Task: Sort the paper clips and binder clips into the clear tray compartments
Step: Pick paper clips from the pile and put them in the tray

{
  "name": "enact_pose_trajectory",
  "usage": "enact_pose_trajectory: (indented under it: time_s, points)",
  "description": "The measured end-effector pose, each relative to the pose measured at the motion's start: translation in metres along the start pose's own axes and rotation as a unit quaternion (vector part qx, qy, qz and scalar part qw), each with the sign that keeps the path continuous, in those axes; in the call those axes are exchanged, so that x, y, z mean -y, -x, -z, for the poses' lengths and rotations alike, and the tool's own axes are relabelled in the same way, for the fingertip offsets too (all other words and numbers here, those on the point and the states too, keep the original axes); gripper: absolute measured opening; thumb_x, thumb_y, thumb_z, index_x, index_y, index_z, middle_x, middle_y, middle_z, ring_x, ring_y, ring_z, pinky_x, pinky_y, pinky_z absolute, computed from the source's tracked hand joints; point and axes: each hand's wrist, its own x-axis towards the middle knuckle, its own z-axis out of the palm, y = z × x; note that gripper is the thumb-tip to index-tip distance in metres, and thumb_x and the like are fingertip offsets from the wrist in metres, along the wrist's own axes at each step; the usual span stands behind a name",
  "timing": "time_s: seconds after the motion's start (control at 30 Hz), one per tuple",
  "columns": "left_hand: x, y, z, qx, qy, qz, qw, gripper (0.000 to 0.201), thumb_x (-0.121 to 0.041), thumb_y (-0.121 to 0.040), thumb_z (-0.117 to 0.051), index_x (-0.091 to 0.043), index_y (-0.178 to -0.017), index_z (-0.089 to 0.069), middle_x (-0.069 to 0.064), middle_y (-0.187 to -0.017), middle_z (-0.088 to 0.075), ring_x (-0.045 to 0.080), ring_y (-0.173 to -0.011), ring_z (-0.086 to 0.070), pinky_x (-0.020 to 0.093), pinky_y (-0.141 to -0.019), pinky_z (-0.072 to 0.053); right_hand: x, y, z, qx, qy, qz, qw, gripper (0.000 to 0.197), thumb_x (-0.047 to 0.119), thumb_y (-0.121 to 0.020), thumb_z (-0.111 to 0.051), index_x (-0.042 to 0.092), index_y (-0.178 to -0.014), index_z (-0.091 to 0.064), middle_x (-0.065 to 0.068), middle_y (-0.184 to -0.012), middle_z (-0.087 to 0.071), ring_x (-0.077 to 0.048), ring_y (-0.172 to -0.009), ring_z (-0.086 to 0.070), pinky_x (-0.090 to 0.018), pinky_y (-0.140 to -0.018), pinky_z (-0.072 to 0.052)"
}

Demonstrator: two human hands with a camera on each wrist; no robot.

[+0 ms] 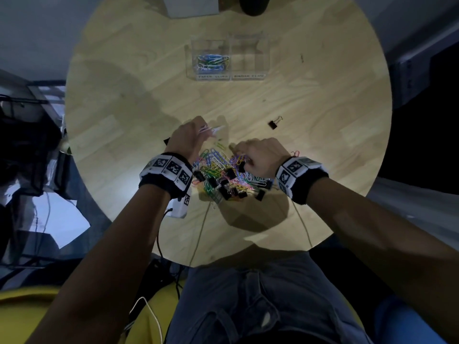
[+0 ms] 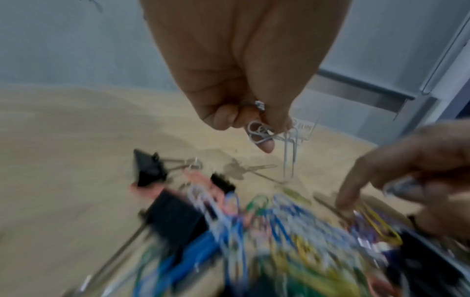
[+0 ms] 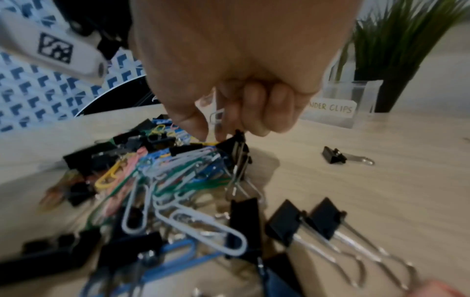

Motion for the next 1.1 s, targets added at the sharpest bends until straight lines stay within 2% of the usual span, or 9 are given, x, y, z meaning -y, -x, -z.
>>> enact_pose_trajectory:
  time_s: [0.17,0.33,0.5,0.6,0.7,0.77,0.9,1.0,1.1]
  points:
    - [-0.021,-0.057,0.038,-0.105,-0.024,-0.033,0.994,0.025,-0.022,-0.093,-0.047,-0.002,-0.108,-0.052,0.025,-0.107,-0.062,0.039,-0.099,-0.057,0.039,-0.079,-0.043,-0.006,-0.005,-0.007,0.006,0.041,-0.006,0.999,0.050,-0.002,-0.087,-0.047,0.023,-0.130,-0.041,-0.008,-0.121,-0.062,-0.027,-0.104,-0.061,-0.034,-0.071,-0.049]
    - [-0.038,-0.116,0.057,-0.109,-0.123,-0.017,0.986,0.029,-0.022,-0.096,-0.045,0.001,-0.112,-0.049,0.026,-0.110,-0.058,0.040,-0.103,-0.053,0.045,-0.079,-0.042,-0.015,-0.008,-0.007,0.011,-0.007,-0.027,1.000,0.027,0.007,-0.088,-0.048,0.019,-0.113,-0.048,-0.009,-0.109,-0.065,-0.030,-0.098,-0.064,-0.034,-0.069,-0.048]
    - [-0.038,-0.131,0.056,-0.072,-0.123,0.000,0.990,0.035,-0.025,-0.094,-0.050,-0.002,-0.119,-0.053,0.022,-0.122,-0.055,0.036,-0.111,-0.051,0.044,-0.091,-0.042,-0.019,-0.005,0.018,-0.036,-0.062,-0.045,0.996,0.028,0.024,-0.096,-0.044,0.020,-0.121,-0.054,-0.007,-0.118,-0.067,-0.028,-0.101,-0.065,-0.034,-0.081,-0.050]
    - [-0.029,-0.112,0.054,-0.119,-0.057,-0.028,0.991,0.030,-0.016,-0.094,-0.048,-0.005,-0.121,-0.054,0.016,-0.130,-0.052,0.031,-0.116,-0.051,0.037,-0.098,-0.037,-0.023,-0.018,0.049,-0.094,-0.077,-0.075,0.990,0.028,0.033,-0.097,-0.042,0.014,-0.109,-0.058,-0.011,-0.106,-0.069,-0.031,-0.097,-0.064,-0.033,-0.076,-0.046]
    - [-0.006,-0.075,0.039,-0.186,0.012,-0.036,0.982,0.022,-0.011,-0.090,-0.046,-0.006,-0.102,-0.063,0.017,-0.114,-0.060,0.032,-0.103,-0.058,0.035,-0.090,-0.040,-0.021,-0.051,0.085,-0.168,-0.098,-0.091,0.977,0.024,0.029,-0.095,-0.043,0.012,-0.101,-0.058,-0.016,-0.106,-0.063,-0.034,-0.098,-0.060,-0.038,-0.075,-0.045]
    - [0.011,-0.045,0.021,-0.161,0.020,0.005,0.987,0.019,-0.011,-0.089,-0.046,-0.010,-0.093,-0.065,0.018,-0.106,-0.063,0.033,-0.097,-0.060,0.039,-0.086,-0.047,-0.021,-0.081,0.106,-0.200,-0.078,-0.108,0.971,0.026,0.028,-0.096,-0.041,0.010,-0.103,-0.058,-0.019,-0.112,-0.058,-0.037,-0.099,-0.059,-0.040,-0.076,-0.046]
    - [0.031,0.012,-0.016,-0.080,-0.045,0.039,0.995,0.014,-0.010,-0.086,-0.053,-0.011,-0.090,-0.066,0.017,-0.097,-0.065,0.035,-0.091,-0.057,0.041,-0.080,-0.045,-0.023,-0.134,0.124,-0.157,-0.050,-0.140,0.976,0.026,0.021,-0.098,-0.038,0.004,-0.111,-0.053,-0.020,-0.126,-0.046,-0.039,-0.100,-0.055,-0.041,-0.078,-0.044]
    - [0.040,0.042,-0.034,-0.068,-0.052,0.056,0.995,0.015,-0.017,-0.085,-0.059,-0.012,-0.096,-0.066,0.013,-0.107,-0.062,0.035,-0.100,-0.052,0.041,-0.082,-0.042,-0.023,-0.153,0.126,-0.112,-0.046,-0.146,0.982,0.019,0.014,-0.099,-0.037,0.005,-0.101,-0.054,-0.019,-0.120,-0.052,-0.037,-0.096,-0.053,-0.038,-0.075,-0.040]
    - [0.046,0.052,-0.045,-0.081,-0.033,0.049,0.995,0.022,-0.021,-0.085,-0.062,-0.008,-0.104,-0.064,0.016,-0.108,-0.058,0.037,-0.100,-0.051,0.044,-0.085,-0.043,-0.022,-0.154,0.127,-0.127,-0.092,-0.145,0.977,0.022,0.006,-0.096,-0.039,0.002,-0.109,-0.056,-0.019,-0.116,-0.056,-0.036,-0.114,-0.053,-0.034,-0.084,-0.043]
